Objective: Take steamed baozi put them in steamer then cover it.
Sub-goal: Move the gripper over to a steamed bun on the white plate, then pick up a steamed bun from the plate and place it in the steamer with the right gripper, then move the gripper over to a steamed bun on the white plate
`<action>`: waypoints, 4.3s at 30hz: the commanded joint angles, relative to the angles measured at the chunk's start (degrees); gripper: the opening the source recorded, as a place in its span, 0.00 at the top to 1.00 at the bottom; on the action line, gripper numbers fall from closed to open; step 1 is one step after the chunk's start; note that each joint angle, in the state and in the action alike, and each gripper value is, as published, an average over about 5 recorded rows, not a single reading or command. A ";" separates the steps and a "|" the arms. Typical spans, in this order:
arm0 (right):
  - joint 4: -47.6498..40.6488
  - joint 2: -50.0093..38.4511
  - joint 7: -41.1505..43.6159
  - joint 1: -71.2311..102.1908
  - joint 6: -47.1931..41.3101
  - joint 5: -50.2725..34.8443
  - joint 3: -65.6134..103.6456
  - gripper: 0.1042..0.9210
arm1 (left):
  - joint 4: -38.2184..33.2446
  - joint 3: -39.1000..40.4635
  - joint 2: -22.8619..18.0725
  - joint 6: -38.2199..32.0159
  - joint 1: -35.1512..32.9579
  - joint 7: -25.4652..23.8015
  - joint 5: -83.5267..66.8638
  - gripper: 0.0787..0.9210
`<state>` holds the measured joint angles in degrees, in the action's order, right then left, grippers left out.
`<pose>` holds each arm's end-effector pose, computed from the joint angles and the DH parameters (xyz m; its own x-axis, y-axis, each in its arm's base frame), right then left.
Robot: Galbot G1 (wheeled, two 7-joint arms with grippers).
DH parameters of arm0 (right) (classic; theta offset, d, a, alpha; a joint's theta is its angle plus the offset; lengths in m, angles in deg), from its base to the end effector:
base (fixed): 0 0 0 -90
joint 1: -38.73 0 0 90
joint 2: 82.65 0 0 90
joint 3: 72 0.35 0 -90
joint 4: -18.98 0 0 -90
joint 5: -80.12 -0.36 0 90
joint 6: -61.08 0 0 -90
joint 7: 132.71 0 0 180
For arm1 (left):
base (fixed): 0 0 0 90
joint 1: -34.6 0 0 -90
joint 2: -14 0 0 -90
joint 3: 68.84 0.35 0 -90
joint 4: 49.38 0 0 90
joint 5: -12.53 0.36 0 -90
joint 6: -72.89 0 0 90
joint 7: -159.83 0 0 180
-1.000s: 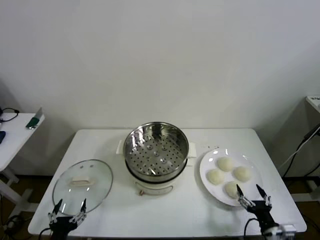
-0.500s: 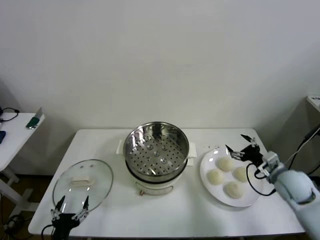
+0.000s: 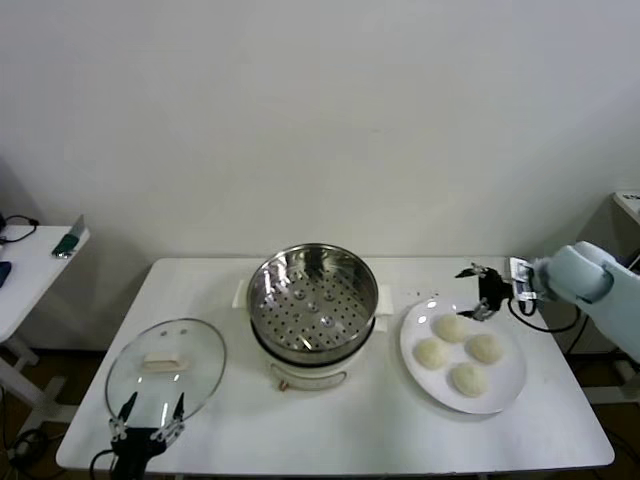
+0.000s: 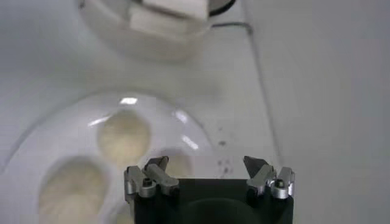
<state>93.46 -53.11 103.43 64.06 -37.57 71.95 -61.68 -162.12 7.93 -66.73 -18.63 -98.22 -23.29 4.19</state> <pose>0.4938 -0.2201 -0.1650 -0.2764 -0.2368 0.9314 -0.9609 0.0509 -0.2722 0.1040 0.1090 -0.3633 -0.9536 -0.0897 0.2873 -0.0571 0.9911 0.1198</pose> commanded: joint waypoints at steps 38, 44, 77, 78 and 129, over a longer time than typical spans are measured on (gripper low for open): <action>-19.33 18.29 0.28 -0.32 -4.61 4.15 -8.44 0.24 | 1.06 0.92 -0.76 0.87 1.15 0.19 1.24 0.12; -17.03 17.23 2.23 -5.04 -2.00 3.01 -10.99 0.29 | 1.09 0.94 -0.75 0.80 1.01 0.35 1.32 0.12; -13.12 49.92 -0.33 -28.29 45.09 23.15 -26.20 0.30 | -0.25 1.15 -0.31 -0.30 0.37 0.61 2.76 0.12; -15.22 50.49 -0.85 -26.56 45.97 24.95 -25.60 0.30 | -0.17 1.18 -0.30 -0.37 0.35 0.62 2.84 0.12; 7.69 15.71 -2.00 -55.68 -0.53 -29.64 -59.90 0.12 | -0.12 3.40 -0.45 -0.68 0.07 1.41 4.77 0.12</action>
<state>84.02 -19.19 105.68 20.12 -8.58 59.89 -104.95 -162.31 11.14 -67.40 -19.42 -98.54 -21.82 8.86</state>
